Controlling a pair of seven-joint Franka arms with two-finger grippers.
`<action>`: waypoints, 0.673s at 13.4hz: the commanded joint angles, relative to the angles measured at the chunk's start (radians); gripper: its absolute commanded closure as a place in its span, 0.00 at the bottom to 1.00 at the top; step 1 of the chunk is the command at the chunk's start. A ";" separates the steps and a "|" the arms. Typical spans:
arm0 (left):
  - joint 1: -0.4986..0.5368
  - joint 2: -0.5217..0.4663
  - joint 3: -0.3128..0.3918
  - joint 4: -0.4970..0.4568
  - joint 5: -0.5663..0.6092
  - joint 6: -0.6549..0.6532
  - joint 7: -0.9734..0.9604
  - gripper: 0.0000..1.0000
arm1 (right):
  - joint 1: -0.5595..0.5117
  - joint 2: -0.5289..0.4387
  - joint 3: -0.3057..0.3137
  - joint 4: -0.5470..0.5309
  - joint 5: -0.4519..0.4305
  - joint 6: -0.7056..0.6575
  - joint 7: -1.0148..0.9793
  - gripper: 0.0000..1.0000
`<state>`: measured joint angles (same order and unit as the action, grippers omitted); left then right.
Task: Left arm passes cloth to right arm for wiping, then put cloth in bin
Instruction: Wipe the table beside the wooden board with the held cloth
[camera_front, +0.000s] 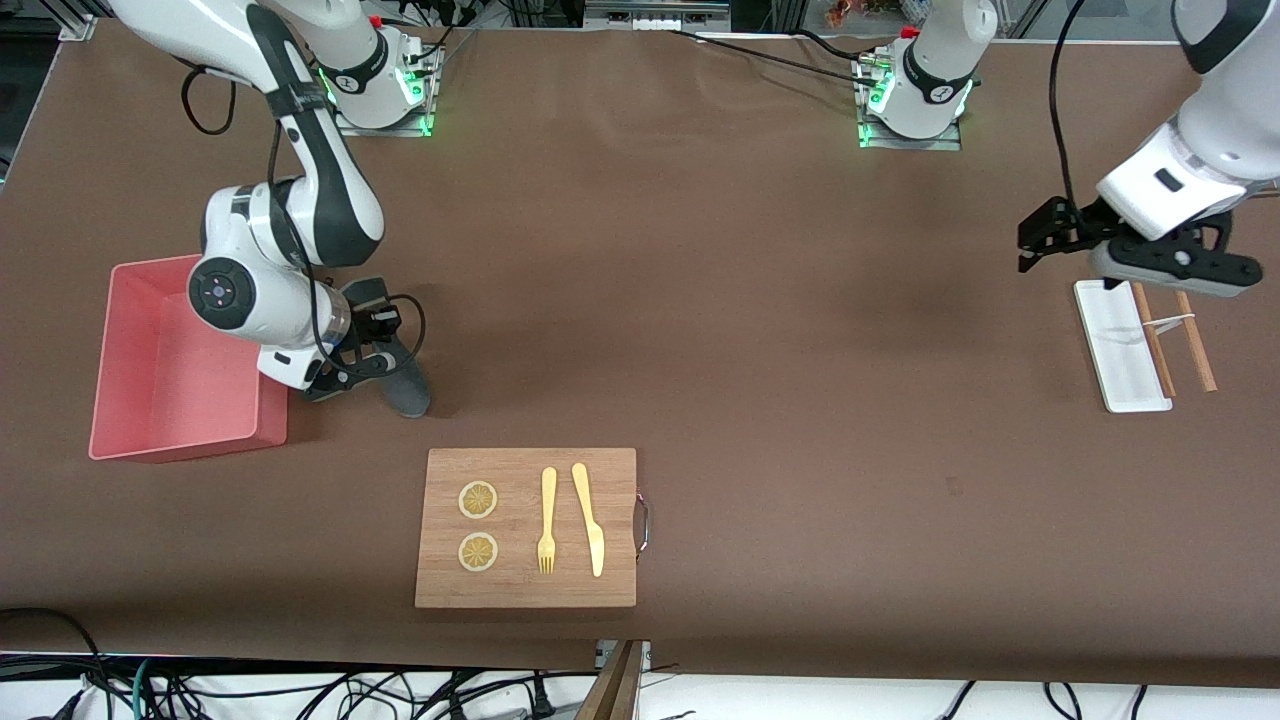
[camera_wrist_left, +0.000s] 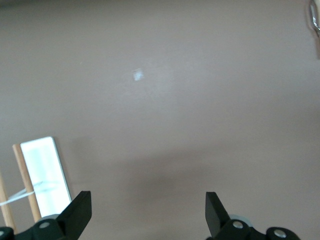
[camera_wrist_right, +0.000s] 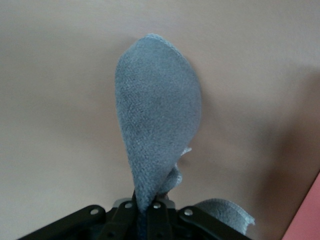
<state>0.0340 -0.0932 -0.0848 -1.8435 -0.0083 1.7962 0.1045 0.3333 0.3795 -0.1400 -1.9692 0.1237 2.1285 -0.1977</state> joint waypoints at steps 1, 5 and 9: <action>-0.042 -0.025 0.054 -0.031 0.011 0.015 -0.017 0.00 | -0.016 0.048 0.007 0.030 -0.015 0.014 0.085 1.00; -0.052 0.000 0.031 0.009 0.022 -0.043 -0.026 0.00 | 0.067 0.111 0.013 0.059 0.029 0.076 0.251 1.00; -0.052 0.001 0.007 0.010 0.024 -0.066 -0.035 0.00 | 0.189 0.170 0.013 0.110 0.137 0.131 0.406 1.00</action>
<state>-0.0149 -0.0989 -0.0628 -1.8530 -0.0083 1.7646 0.0899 0.4660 0.5149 -0.1214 -1.9164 0.2288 2.2599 0.1232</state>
